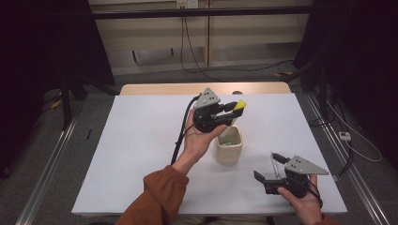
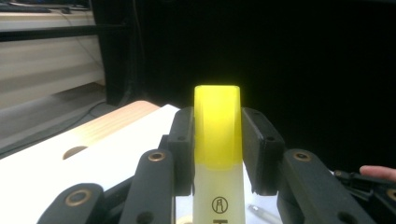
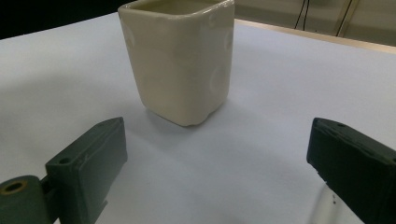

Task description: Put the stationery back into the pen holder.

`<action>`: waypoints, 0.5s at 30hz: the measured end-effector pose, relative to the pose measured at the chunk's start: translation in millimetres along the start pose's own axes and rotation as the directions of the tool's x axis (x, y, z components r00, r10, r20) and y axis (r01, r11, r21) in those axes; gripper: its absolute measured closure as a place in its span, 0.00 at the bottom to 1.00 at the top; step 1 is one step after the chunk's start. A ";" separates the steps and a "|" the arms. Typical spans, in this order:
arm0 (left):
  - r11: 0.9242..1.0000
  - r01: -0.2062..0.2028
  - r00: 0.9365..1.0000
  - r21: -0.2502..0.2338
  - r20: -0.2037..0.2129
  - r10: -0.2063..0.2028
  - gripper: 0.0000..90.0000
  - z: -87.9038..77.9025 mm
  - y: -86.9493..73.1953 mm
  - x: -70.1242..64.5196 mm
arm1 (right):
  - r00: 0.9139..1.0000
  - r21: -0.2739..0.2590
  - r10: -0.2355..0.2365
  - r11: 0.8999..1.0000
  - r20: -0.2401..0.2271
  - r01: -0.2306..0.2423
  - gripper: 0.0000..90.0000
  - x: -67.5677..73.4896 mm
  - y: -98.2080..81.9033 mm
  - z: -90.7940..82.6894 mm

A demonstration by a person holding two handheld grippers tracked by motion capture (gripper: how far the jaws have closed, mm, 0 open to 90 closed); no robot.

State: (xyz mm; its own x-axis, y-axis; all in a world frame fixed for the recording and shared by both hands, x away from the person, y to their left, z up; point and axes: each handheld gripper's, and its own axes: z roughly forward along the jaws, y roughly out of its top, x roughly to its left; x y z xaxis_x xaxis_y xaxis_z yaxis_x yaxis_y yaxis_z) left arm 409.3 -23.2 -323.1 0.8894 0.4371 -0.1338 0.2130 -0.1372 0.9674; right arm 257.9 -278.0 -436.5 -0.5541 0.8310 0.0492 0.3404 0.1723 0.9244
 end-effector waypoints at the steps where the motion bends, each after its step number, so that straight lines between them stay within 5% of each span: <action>1: 1.000 -0.004 1.000 0.001 -0.002 0.004 0.75 1.7 -0.9 -0.2 | 1.000 0.000 0.000 1.000 -0.002 0.000 0.05 0.2 0.0 0.0; 15: 0.998 -0.001 1.000 0.061 -0.011 0.001 0.75 15.9 -24.1 6.7 | 1.000 0.000 0.000 1.000 -0.004 0.000 0.05 -0.1 -0.1 -0.2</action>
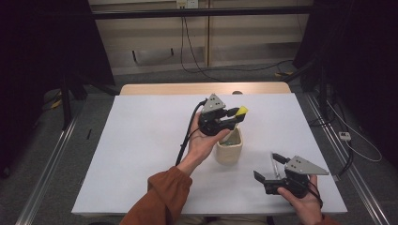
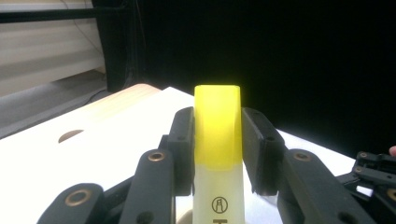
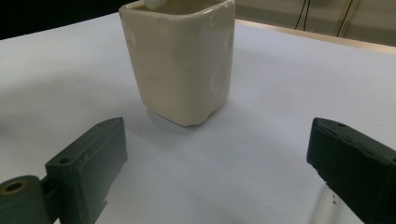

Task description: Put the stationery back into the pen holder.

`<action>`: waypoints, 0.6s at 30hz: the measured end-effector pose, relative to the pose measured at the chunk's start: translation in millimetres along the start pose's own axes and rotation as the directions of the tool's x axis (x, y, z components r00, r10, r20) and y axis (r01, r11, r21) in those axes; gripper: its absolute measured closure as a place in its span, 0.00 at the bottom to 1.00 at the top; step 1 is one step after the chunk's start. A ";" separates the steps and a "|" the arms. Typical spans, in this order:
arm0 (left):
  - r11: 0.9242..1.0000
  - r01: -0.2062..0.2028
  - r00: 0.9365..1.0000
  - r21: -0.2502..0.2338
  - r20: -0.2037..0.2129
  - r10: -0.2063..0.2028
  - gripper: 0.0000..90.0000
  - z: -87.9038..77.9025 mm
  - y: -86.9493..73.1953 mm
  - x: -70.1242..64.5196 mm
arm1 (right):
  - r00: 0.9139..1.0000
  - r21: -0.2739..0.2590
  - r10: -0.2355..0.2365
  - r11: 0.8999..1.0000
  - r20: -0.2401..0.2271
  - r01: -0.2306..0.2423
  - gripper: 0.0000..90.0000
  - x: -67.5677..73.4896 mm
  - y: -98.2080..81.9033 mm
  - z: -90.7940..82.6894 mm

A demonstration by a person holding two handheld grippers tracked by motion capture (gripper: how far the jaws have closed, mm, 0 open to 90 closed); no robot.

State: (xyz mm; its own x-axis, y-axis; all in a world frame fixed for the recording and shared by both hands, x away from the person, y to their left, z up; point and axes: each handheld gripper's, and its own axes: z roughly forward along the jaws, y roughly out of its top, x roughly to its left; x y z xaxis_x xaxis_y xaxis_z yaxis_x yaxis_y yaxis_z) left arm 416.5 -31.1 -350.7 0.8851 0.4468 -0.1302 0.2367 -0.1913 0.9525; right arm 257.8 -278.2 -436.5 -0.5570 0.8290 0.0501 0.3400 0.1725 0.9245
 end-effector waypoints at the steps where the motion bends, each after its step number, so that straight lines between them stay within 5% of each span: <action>1: 1.000 0.000 1.000 0.003 -0.008 0.000 0.75 0.3 -1.8 0.6 | 1.000 0.000 0.000 1.000 0.000 0.000 0.05 0.0 0.0 0.0; 11: 0.999 0.021 1.000 0.033 -0.012 -0.021 0.75 2.5 -12.4 -1.0 | 1.000 0.000 0.000 1.000 0.001 0.000 0.05 -0.2 -0.1 0.2; 18: 0.999 -0.009 0.999 0.035 -0.034 0.010 0.75 -0.2 -8.5 2.6 | 1.000 0.000 0.001 1.000 0.002 -0.001 0.05 0.3 -0.1 1.0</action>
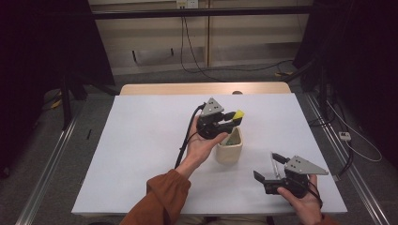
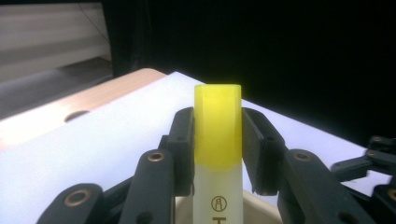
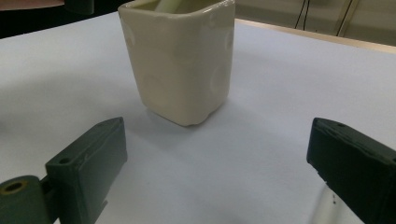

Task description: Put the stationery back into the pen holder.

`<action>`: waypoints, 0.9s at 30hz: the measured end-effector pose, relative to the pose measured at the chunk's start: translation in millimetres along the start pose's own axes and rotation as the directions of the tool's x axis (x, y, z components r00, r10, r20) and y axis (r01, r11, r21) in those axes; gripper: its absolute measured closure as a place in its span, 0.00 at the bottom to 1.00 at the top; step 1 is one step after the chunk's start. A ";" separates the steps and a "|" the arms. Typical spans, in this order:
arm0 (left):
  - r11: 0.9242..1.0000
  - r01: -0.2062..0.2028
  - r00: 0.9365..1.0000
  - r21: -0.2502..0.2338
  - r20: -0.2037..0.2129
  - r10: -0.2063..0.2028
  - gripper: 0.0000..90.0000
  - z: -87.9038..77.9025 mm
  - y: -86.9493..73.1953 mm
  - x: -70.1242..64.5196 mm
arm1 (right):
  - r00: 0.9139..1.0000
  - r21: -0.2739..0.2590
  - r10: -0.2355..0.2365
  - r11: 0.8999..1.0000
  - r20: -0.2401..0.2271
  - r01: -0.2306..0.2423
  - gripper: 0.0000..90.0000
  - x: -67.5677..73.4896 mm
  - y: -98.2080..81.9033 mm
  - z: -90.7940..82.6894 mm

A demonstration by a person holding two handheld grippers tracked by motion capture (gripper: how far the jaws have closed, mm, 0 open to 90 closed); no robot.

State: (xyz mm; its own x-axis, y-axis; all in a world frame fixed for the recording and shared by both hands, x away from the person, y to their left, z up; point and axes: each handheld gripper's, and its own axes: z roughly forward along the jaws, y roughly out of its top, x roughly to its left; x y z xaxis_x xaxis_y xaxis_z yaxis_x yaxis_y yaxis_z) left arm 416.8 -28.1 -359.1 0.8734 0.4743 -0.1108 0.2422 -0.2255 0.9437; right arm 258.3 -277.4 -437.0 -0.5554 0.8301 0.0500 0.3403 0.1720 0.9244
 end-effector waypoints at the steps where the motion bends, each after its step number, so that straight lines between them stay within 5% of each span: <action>1: 1.000 -0.004 1.000 -0.001 -0.004 0.004 0.75 0.4 0.5 1.6 | 1.000 0.003 0.001 1.000 -0.001 -0.001 0.05 0.2 0.0 0.1; 10: 0.999 -0.020 1.000 0.026 -0.015 0.020 0.74 2.1 -4.4 3.1 | 1.000 0.001 -0.002 1.000 -0.001 0.002 0.05 -0.1 -0.2 -0.5; 17: 0.998 0.005 1.000 0.059 -0.003 -0.005 0.67 1.4 -5.4 5.3 | 1.000 0.002 -0.001 1.000 -0.001 0.001 0.05 -0.1 -0.2 -0.3; 27: 0.996 0.033 0.999 0.078 -0.019 -0.032 0.30 -6.1 -3.5 9.4 | 1.000 0.001 0.000 1.000 -0.001 0.000 0.05 -0.1 -0.2 -0.1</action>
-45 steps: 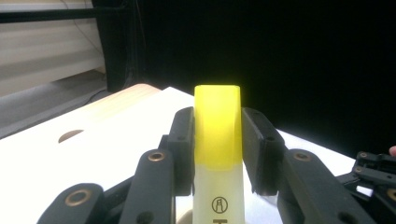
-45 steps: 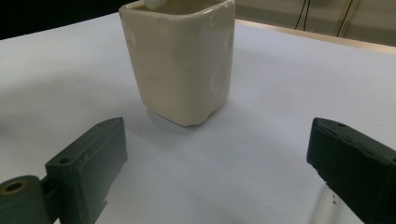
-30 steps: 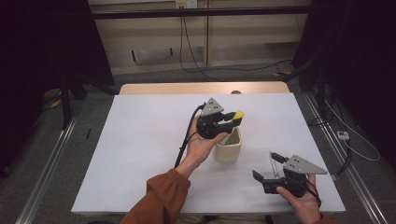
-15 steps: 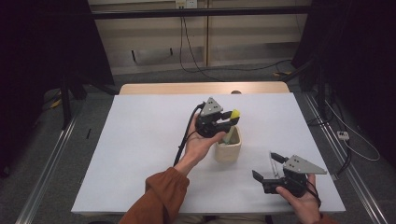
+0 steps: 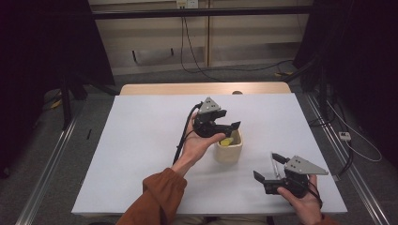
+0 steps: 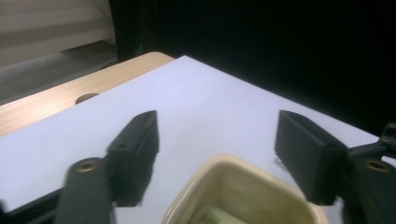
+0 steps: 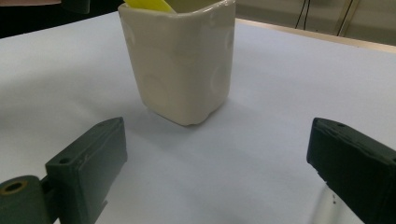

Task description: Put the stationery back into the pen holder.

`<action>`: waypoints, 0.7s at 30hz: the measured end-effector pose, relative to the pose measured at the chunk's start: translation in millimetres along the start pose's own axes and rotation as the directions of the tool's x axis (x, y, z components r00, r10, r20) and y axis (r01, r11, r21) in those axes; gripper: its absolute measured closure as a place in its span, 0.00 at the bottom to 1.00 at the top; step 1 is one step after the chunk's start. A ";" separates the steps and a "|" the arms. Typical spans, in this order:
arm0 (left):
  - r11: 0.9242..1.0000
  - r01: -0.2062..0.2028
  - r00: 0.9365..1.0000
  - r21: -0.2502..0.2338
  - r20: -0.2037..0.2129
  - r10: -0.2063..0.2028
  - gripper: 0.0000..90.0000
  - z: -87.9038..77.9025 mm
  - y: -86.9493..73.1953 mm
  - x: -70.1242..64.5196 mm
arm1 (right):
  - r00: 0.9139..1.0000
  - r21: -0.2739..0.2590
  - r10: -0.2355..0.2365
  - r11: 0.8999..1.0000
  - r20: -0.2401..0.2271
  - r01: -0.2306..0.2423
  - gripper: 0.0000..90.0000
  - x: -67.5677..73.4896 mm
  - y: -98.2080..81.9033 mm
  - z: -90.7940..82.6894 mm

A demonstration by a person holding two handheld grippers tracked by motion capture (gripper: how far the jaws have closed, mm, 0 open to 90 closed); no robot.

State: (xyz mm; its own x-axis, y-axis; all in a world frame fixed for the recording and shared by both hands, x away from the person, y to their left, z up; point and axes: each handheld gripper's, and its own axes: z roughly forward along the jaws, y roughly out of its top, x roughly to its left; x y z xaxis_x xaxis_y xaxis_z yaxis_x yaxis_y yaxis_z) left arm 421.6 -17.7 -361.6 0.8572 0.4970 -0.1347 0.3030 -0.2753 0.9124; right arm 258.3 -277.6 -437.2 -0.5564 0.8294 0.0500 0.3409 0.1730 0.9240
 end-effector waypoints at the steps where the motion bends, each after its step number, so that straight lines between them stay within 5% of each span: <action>1: 1.000 0.003 1.000 0.003 0.001 -0.003 0.28 -0.6 -0.1 0.4 | 1.000 0.000 0.000 1.000 0.001 0.000 0.05 0.0 0.0 -0.1; 9: 1.000 0.017 0.999 0.013 -0.029 -0.016 0.11 -11.6 -0.1 3.3 | 1.000 -0.001 -0.001 1.000 0.003 0.001 0.05 0.0 0.1 -0.1; 21: 1.000 0.002 0.999 -0.001 -0.051 -0.002 0.06 -45.7 -9.8 9.7 | 1.000 0.000 0.000 1.000 0.003 0.000 0.05 -0.2 0.2 0.1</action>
State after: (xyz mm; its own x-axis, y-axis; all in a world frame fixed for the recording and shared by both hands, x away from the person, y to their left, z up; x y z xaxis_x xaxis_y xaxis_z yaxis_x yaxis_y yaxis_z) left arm 407.9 27.5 -354.1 0.8341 0.5391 -0.1169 0.3044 -0.2732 0.9125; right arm 258.5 -277.7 -437.0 -0.5539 0.8312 0.0492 0.3408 0.1724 0.9242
